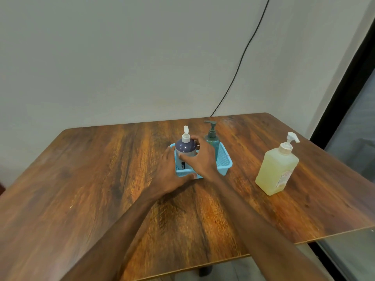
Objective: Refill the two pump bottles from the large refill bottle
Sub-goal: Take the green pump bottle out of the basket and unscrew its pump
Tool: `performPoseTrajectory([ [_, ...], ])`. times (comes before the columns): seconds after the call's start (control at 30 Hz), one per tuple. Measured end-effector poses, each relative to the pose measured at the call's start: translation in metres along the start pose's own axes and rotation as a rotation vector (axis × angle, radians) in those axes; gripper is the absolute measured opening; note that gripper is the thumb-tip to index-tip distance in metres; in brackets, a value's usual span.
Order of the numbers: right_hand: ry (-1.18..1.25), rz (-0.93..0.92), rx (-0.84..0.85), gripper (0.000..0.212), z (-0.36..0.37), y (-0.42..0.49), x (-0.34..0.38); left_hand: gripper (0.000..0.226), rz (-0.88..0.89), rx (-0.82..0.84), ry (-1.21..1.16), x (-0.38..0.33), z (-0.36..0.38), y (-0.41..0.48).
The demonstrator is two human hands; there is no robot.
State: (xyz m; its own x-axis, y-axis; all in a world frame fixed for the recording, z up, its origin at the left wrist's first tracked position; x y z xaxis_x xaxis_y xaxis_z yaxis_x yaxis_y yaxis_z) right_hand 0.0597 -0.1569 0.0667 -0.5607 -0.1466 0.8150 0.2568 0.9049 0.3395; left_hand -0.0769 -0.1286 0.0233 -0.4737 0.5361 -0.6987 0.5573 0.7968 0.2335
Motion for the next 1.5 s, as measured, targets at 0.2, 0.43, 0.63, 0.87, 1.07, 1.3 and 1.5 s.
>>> performPoseTrajectory([
  [0.2, -0.054, 0.029, 0.01, 0.081, -0.011, -0.001, -0.019, 0.11, -0.045, -0.014, 0.041, 0.025, 0.015, 0.007],
  [0.43, -0.023, 0.039, -0.31, 0.044, -0.09, -0.009, -0.027, 0.1, 0.055, -0.314, 0.204, -0.047, 0.014, -0.026],
  [0.63, -0.085, 0.205, -0.132, 0.084, -0.074, 0.021, -0.055, 0.065, 0.114, -0.27, 0.166, -0.081, 0.039, -0.018],
  [0.87, -0.094, 0.19, -0.074, 0.053, -0.056, 0.039, -0.063, 0.026, 0.036, -0.072, 0.391, -0.087, 0.053, 0.005],
  [1.07, -0.032, 0.103, -0.231, 0.059, -0.085, 0.017, -0.038, 0.027, 0.025, -0.007, 0.451, -0.082, 0.063, 0.008],
  [1.3, -0.038, 0.065, -0.283, 0.073, -0.132, -0.045, -0.007, 0.042, -0.044, -0.012, 0.17, -0.09, 0.06, -0.005],
  [1.5, 0.015, 0.078, -0.25, 0.064, -0.141, -0.106, -0.006, 0.105, -0.022, 0.18, 0.109, -0.089, 0.074, -0.029],
])
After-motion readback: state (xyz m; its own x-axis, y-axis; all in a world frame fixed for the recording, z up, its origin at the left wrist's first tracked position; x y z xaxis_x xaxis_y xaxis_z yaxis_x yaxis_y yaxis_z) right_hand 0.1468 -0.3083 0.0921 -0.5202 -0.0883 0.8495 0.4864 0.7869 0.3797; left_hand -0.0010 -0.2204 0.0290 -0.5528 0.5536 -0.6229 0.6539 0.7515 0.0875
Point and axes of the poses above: each hand's wrist, its own y-axis towards the middle knuckle, its own z-axis out of the palm, x = y × z, the point moved 6 cm from there along y, towards the middle knuckle, and after that the axes turned 7 degrees about x, right-handed, at the moved point
